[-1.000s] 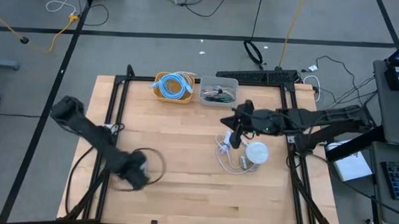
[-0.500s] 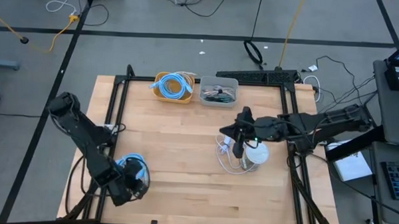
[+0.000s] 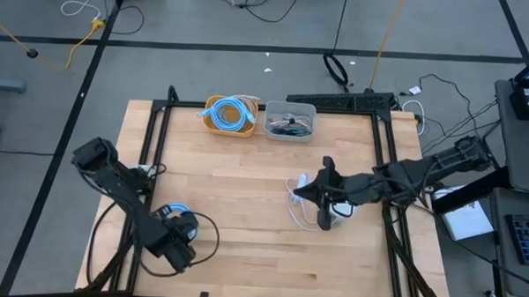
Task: Pick & Place USB Port
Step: Put the blue HDMI cable into the yellow bin
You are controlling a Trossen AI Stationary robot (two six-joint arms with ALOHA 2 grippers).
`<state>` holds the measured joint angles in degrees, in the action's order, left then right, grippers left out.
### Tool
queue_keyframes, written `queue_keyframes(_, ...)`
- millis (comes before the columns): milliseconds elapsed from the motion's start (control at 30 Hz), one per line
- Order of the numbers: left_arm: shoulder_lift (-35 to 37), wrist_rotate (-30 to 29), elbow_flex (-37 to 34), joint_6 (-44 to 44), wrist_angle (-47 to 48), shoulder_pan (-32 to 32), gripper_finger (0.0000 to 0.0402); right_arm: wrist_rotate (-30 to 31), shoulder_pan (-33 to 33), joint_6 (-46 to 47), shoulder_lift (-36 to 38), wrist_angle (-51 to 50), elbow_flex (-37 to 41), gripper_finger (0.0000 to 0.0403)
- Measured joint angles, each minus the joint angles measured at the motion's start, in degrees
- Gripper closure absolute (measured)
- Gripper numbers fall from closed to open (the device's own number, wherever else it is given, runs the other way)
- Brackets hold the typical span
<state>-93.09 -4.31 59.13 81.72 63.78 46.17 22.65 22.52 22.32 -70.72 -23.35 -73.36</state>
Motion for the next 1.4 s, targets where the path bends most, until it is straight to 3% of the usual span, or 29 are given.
queue_keyframes(333,-8.48,4.91,0.0,-3.3,-1.25,0.18,0.0166,-0.17,0.2,2.31,0.0,0.54,0.0,0.0403)
queue_keyframes(467,-12.35,6.08,0.35,-3.96,-2.98,0.5,0.0154,-0.18,0.2,2.31,0.02,1.78,0.0,0.0403)
queue_keyframes(600,-14.2,6.42,0.48,-5.1,-5.92,0.26,0.0207,-0.2,0.22,2.6,0.02,2.19,0.0,0.0403)
queue_keyframes(767,-13.96,7.95,0.46,-5.07,-7.81,-1.79,0.0364,-0.4,1.31,2.91,0.02,2.38,0.0,0.0403)
queue_keyframes(933,-13.27,8.45,0.84,-1.84,-7.06,-4.44,0.0365,-0.45,2.19,2.59,0.02,2.69,0.0,0.0403)
queue_keyframes(1000,-12.48,5.27,2.75,-0.71,-5.8,-5.23,0.0365,-0.41,2.15,4.06,0.02,2.58,0.0,0.0402)
queue_keyframes(1100,-11.27,-4.05,7.69,2.33,-2.38,-6.79,0.0365,-0.41,2.13,6.94,0.02,1.76,0.0,0.039)
queue_keyframes(1400,-11.09,-21.47,32.39,-2.95,16.23,-10.07,0.0365,-1.96,-2.51,22.82,0.02,-4.99,0.26,0.0302)
